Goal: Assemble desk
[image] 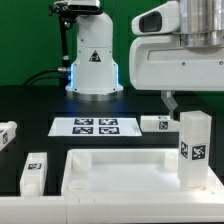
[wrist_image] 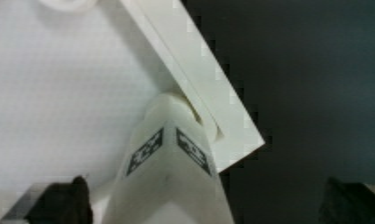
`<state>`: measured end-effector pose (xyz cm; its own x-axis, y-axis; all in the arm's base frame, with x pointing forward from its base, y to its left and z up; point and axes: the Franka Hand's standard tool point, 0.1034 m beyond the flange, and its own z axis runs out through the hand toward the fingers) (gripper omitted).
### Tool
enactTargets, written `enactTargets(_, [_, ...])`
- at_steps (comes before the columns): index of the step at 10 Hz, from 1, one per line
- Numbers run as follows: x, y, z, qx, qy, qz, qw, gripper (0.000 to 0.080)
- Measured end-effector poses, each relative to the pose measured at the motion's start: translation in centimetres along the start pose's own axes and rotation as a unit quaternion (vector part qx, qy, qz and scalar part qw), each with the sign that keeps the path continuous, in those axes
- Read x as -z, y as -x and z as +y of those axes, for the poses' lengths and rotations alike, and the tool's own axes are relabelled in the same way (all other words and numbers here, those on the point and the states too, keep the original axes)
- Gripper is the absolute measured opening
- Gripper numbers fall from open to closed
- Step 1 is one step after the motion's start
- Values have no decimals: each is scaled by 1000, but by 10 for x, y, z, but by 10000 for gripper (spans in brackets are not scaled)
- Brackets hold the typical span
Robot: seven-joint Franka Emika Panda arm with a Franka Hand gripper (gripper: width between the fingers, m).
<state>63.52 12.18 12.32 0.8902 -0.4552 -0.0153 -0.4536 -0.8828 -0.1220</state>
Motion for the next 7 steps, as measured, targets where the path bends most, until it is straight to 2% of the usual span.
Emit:
enactTargets(1, [0,-2,2,57,4,3,998,648])
enactTargets(2, [0,-6,6,160,11,9,987,649])
enactTargets(3, [2,-12,7,285,15,18,958,649])
enactTargets(4, [4,-16,7,307,12,24,951,649])
enactTargets(5, [3,-15,7,293,13,23,956,649])
enactTargets(6, [3,-15,7,291,13,23,956,560])
enactTargets(7, [2,-15,7,265,11,23,964,560])
